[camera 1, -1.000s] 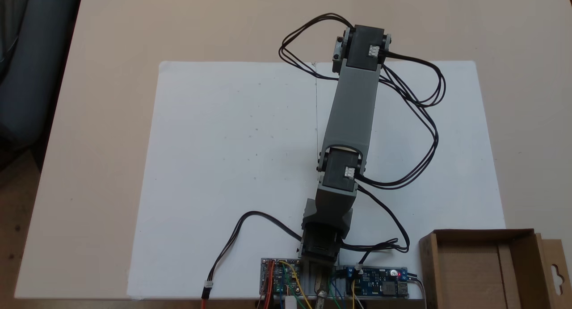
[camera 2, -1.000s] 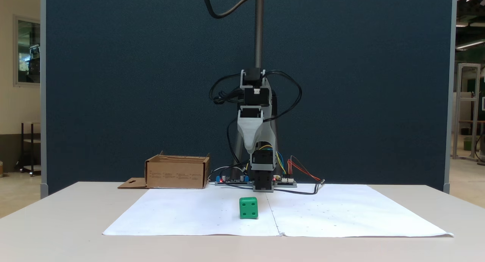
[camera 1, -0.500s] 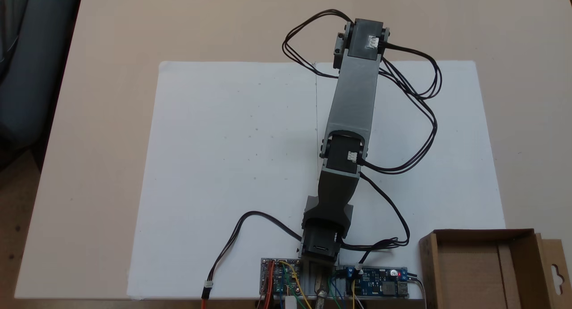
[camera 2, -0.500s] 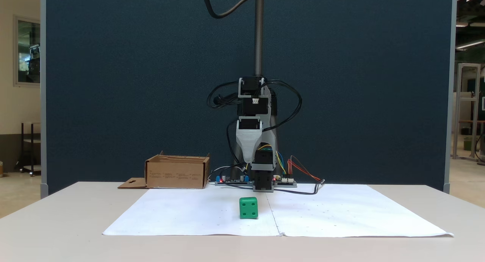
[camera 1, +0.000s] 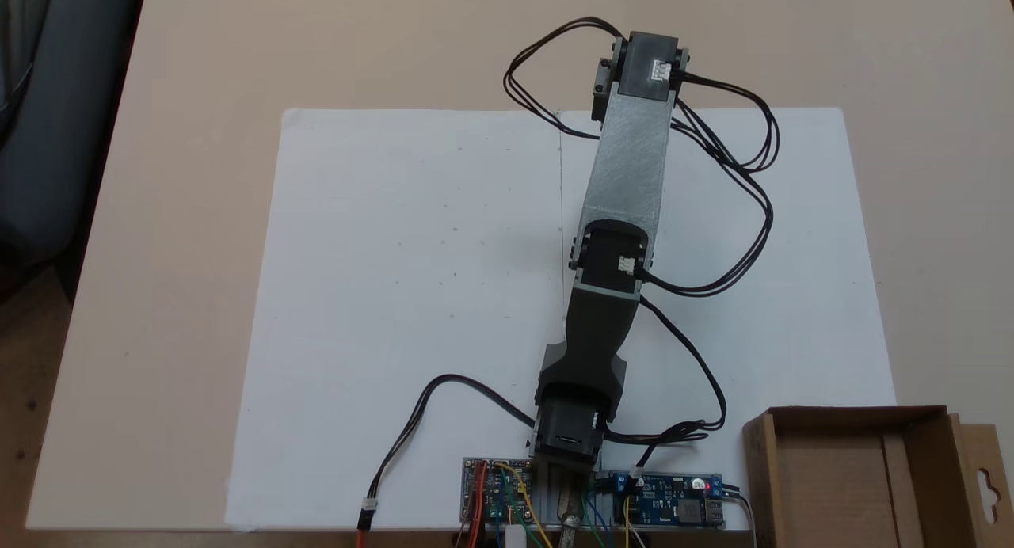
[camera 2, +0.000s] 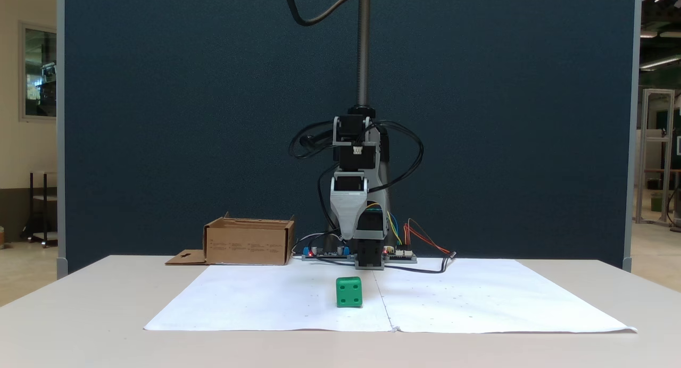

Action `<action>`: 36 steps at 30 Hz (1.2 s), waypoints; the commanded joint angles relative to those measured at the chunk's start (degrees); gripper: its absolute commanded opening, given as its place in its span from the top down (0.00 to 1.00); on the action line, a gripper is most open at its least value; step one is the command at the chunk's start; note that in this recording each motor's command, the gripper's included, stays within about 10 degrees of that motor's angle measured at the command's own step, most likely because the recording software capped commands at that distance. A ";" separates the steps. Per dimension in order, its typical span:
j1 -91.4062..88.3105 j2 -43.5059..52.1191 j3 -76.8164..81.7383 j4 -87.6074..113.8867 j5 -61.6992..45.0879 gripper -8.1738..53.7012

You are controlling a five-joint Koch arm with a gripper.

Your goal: Grasp a green dice and put it in the bin.

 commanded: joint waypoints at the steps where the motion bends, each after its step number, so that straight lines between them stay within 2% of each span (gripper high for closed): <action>1: -0.09 0.35 -2.02 -0.09 -1.05 0.11; 36: -0.62 -4.83 -1.93 -8.44 7.73 0.12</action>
